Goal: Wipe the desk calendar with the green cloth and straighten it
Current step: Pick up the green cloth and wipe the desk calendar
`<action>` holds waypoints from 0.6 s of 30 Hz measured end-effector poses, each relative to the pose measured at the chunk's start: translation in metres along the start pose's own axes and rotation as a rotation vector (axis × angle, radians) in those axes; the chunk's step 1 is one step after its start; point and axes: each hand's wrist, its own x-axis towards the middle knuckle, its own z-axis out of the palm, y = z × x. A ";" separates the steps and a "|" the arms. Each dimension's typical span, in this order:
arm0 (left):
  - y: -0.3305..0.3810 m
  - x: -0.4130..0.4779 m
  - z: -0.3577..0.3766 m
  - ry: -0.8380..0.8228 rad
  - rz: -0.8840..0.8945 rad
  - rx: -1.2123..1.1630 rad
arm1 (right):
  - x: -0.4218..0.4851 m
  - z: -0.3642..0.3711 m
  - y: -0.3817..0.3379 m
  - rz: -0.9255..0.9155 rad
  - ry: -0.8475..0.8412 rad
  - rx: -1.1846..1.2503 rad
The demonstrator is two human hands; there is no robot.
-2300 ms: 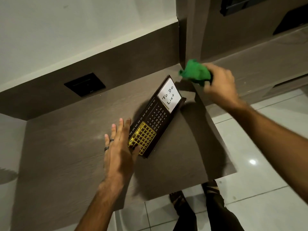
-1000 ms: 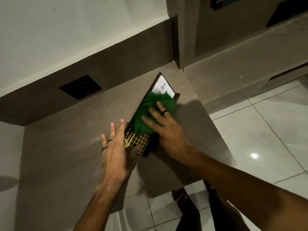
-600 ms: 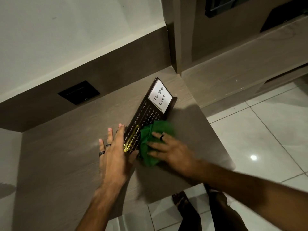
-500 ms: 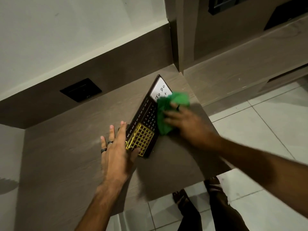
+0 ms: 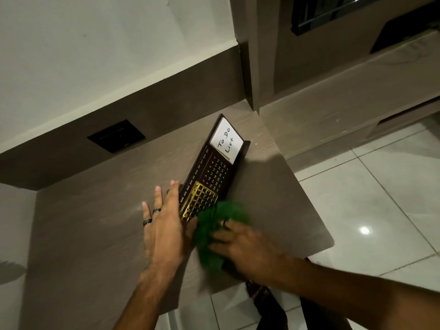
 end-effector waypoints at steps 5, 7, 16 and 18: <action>0.002 0.002 0.000 -0.021 0.003 0.025 | 0.011 -0.039 0.027 0.108 0.302 0.394; 0.002 0.001 0.000 -0.020 0.006 0.036 | 0.035 -0.058 0.045 0.109 0.453 0.312; -0.001 -0.001 -0.001 -0.043 0.003 0.007 | 0.034 -0.046 0.104 0.351 0.367 0.064; 0.000 -0.001 0.000 -0.048 -0.011 0.014 | 0.025 -0.051 0.112 0.388 0.445 0.120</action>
